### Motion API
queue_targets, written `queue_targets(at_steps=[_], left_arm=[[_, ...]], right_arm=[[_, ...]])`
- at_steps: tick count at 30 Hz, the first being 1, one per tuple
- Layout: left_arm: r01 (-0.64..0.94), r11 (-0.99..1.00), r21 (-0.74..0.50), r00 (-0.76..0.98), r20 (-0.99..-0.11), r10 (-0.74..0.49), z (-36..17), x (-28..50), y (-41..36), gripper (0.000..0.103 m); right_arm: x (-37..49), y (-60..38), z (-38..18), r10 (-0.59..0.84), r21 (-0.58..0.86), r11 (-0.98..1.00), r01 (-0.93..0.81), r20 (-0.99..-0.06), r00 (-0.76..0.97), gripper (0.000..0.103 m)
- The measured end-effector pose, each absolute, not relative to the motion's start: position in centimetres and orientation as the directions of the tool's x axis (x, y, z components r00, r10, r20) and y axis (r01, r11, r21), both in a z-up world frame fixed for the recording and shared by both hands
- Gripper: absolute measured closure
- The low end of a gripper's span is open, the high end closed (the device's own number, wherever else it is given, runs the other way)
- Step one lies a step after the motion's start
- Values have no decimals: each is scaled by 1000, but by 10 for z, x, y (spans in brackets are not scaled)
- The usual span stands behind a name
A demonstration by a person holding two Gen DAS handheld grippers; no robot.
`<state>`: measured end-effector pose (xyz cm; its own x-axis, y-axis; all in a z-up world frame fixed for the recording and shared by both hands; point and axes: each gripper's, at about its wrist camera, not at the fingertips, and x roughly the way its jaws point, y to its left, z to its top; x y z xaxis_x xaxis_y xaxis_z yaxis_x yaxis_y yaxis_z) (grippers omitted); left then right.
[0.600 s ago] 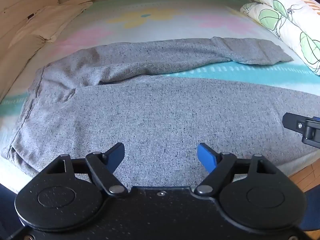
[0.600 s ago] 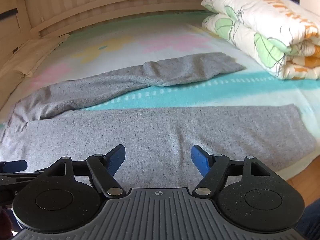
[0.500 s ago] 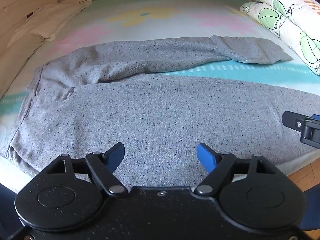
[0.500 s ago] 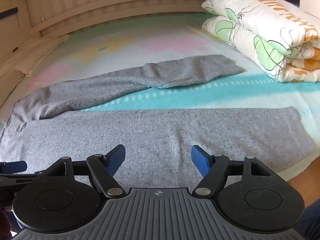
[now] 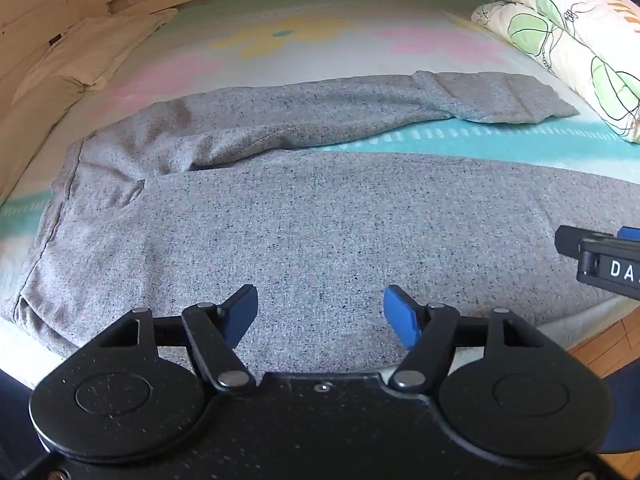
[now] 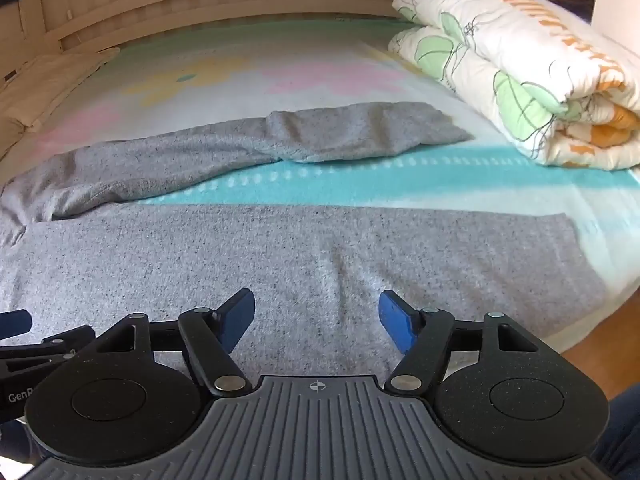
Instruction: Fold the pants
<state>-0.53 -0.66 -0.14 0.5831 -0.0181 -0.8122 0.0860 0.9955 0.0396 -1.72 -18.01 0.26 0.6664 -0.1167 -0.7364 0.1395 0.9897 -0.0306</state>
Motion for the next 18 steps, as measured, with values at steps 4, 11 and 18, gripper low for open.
queue_targets(at_steps=[4,11,18], left_arm=[[92,995,40,577,-817,-21,-2,-4,-7,32],[93,995,31,564,-825,-27,-6,-5,-7,32],[90,996,27,558,-829,-28,-7,-5,-7,32]], right_arm=[[-17,-181,3,-108,-27,991,132,-743,660,36],[-17,-177,1,-104,-35,993,117,-745,659,36],[-17,-178,1,-103,-35,993,116,-746,657,36]])
